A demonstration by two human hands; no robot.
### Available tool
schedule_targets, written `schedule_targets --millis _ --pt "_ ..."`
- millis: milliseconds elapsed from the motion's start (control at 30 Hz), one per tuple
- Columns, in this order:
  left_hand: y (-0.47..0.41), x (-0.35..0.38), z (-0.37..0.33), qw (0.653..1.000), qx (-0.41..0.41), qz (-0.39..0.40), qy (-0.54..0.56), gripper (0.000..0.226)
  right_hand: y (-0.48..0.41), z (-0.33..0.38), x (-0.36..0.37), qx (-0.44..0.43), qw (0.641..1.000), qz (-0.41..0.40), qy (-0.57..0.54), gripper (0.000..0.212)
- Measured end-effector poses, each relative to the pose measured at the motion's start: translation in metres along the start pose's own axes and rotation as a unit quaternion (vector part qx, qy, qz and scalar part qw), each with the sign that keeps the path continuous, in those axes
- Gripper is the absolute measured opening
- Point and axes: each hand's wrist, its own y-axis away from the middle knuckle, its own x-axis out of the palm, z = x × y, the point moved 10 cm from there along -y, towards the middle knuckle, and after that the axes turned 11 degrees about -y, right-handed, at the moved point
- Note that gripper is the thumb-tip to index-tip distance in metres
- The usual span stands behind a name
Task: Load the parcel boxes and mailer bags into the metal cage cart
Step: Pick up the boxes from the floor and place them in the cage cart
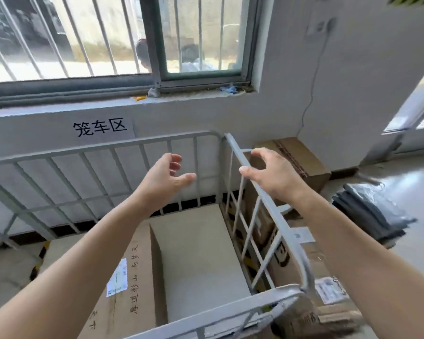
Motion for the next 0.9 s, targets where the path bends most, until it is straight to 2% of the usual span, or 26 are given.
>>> schedule_targets --millis 233,400,633,900 --pt "0.009 0.103 -0.076 0.986 0.102 0.132 0.01 0.052 0.079 -0.087 -0.086 0.151 0.978 -0.143 0.01 0.06" --pt "0.033 0.175 -0.114 0.966 0.133 0.223 0.015 0.051 0.138 -0.138 -0.111 0.243 0.953 -0.181 0.004 0.059" --pt "0.052 0.238 -0.142 0.944 0.158 0.29 -0.003 0.054 0.184 -0.189 -0.149 0.289 0.932 -0.22 -0.005 0.059" --pt "0.056 0.316 -0.177 0.95 0.114 0.292 0.005 0.053 0.168 -0.263 -0.19 0.29 0.94 -0.181 -0.01 0.059"
